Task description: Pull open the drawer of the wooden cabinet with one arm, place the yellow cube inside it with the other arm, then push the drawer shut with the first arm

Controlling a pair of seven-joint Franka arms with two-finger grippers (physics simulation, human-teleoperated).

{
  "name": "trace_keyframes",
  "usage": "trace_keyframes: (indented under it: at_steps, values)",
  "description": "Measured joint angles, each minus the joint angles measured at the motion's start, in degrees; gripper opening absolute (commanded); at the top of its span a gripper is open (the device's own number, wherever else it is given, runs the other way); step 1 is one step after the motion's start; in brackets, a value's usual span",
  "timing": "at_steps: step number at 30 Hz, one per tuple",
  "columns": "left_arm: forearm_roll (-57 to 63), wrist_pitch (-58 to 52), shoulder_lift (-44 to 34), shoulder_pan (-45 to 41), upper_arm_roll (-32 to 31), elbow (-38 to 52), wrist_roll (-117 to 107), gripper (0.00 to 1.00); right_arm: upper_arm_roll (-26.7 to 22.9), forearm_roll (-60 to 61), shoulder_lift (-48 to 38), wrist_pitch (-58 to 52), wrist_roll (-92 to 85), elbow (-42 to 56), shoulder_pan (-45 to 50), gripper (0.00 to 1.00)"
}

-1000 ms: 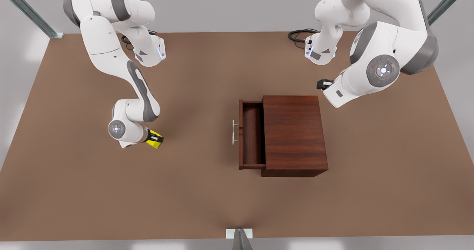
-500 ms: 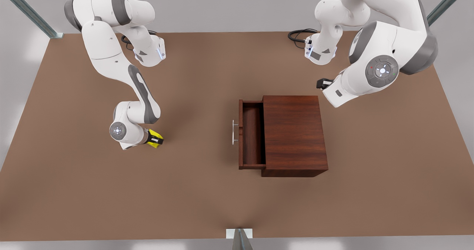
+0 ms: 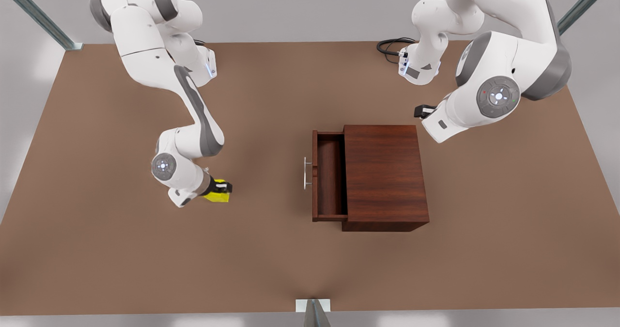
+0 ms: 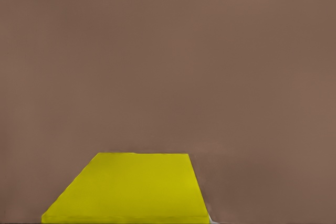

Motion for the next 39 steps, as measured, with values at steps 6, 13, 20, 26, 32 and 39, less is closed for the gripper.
trace_keyframes:
  at_steps: [6, 13, 20, 26, 32, 39]
  values:
    - [0.01, 0.12, 0.02, 0.04, 0.0, 0.0, 0.04, 1.0, 0.42, -0.39, 1.97, -3.3, -4.41, 14.05, 9.51, 0.52]
    - [0.02, 0.17, 0.02, -0.05, 0.0, 0.0, 0.07, 1.0, 0.32, -9.4, 6.94, -4.59, -13.3, 28.95, 20.93, 0.52]
    - [0.09, 0.19, 0.02, -0.05, 0.0, 0.0, 0.09, 1.0, 0.42, -11.57, 11.32, -3.48, -24.09, 35.0, 24.86, 0.52]
    - [0.1, 0.19, 0.02, -0.01, 0.0, 0.0, 0.1, 1.0, 0.44, -11.88, 13.34, -2.44, -31.47, 34.55, 26.83, 0.52]
    - [0.1, 0.19, 0.02, 0.02, 0.01, 0.0, 0.11, 1.0, 0.44, -11.95, 15.49, -0.5, -36.94, 34.32, 28.08, 0.52]
    - [0.17, 0.2, 0.02, 0.04, 0.07, 0.0, 0.12, 1.0, 0.44, -11.93, 16.92, 0.97, -40.97, 34.19, 28.42, 1.0]
